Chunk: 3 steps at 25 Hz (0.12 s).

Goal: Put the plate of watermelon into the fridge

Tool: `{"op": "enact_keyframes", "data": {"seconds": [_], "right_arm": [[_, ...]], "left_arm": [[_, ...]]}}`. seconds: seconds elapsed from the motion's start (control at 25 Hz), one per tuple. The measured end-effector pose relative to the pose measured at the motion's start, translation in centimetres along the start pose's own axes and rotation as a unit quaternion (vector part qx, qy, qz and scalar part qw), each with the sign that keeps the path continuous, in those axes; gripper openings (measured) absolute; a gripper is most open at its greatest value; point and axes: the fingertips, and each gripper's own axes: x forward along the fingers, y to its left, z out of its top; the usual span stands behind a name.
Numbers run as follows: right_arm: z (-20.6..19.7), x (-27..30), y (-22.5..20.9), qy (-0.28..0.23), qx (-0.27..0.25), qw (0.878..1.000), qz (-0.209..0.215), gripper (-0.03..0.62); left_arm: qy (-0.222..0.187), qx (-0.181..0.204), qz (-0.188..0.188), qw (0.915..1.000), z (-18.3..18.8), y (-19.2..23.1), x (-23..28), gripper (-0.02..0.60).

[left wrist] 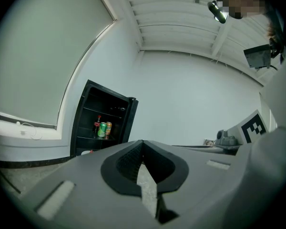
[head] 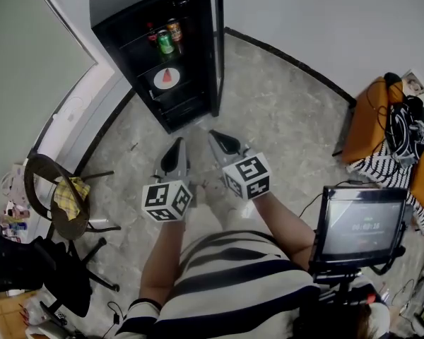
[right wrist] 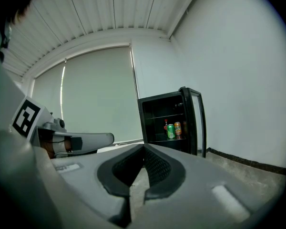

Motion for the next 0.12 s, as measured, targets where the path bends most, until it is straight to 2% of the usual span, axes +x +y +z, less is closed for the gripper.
{"op": "enact_keyframes", "data": {"seconds": [0.12], "right_arm": [[0.02, 0.01, 0.04, -0.001, -0.003, 1.0, 0.002, -0.004]], "left_arm": [[-0.001, 0.0, 0.001, 1.0, -0.04, -0.05, 0.05, 0.002]]}}
